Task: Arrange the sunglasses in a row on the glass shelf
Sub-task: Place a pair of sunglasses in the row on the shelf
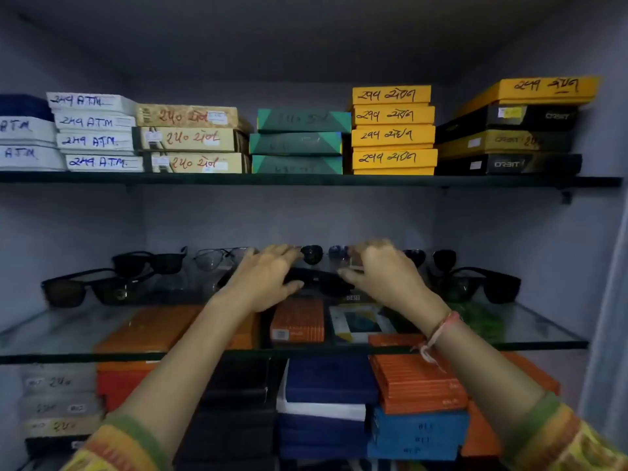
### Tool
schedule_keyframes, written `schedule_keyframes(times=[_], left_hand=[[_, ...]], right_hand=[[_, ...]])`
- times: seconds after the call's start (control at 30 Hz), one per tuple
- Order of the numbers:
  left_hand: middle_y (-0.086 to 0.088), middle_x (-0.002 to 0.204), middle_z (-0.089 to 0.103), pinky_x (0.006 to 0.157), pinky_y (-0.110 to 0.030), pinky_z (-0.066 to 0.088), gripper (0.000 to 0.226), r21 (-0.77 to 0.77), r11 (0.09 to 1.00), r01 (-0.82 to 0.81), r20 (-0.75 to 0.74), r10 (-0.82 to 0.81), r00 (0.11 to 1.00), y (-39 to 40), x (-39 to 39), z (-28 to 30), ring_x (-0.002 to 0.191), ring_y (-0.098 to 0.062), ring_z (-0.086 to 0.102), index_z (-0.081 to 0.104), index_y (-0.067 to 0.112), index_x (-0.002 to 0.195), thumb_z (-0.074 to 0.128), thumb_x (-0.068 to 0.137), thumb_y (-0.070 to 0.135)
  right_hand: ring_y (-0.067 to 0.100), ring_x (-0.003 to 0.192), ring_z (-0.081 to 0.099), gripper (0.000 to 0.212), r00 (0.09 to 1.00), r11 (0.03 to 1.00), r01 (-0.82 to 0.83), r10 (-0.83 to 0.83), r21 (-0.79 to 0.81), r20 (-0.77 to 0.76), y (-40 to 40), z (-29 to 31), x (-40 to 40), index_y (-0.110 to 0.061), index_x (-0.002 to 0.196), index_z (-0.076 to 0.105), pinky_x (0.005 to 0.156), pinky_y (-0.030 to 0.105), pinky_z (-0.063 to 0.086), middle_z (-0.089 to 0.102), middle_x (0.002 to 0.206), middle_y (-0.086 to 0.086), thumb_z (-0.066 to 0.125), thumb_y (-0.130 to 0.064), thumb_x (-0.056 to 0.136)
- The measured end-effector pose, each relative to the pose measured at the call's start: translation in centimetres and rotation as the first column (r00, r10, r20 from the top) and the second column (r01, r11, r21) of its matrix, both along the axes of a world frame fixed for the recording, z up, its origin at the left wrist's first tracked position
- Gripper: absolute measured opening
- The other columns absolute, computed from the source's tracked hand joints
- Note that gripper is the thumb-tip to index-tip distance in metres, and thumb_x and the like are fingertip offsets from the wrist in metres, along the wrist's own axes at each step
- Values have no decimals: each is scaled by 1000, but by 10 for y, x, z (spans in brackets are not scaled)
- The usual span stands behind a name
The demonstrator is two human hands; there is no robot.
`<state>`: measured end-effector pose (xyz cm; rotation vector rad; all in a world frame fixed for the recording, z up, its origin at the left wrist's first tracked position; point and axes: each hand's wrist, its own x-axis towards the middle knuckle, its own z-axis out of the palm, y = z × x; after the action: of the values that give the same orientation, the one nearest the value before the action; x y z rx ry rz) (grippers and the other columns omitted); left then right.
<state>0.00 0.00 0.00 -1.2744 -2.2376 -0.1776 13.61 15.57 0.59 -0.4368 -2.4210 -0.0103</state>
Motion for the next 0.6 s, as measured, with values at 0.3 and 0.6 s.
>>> schedule_keyframes(times=[0.3, 0.6], left_hand=[[1, 160, 26, 115, -58, 23, 75, -60, 998, -16, 161, 25, 987, 27, -6, -15, 143, -24, 32, 20, 25, 153, 56, 90, 46], [5, 144, 51, 114, -57, 23, 54, 56, 998, -5, 213, -7, 977, 26, -12, -22, 137, -18, 40, 34, 26, 146, 51, 96, 36]], right_hand=[[25, 98, 65, 48, 941, 991, 22, 25, -135, 336, 24, -12, -25, -14, 117, 65, 83, 42, 54, 68, 106, 3, 67, -49, 84], [22, 94, 66, 35, 959, 952, -14, 99, -304, 265, 31, -20, -40, -18, 111, 65, 80, 39, 55, 68, 102, 3, 65, -44, 87]])
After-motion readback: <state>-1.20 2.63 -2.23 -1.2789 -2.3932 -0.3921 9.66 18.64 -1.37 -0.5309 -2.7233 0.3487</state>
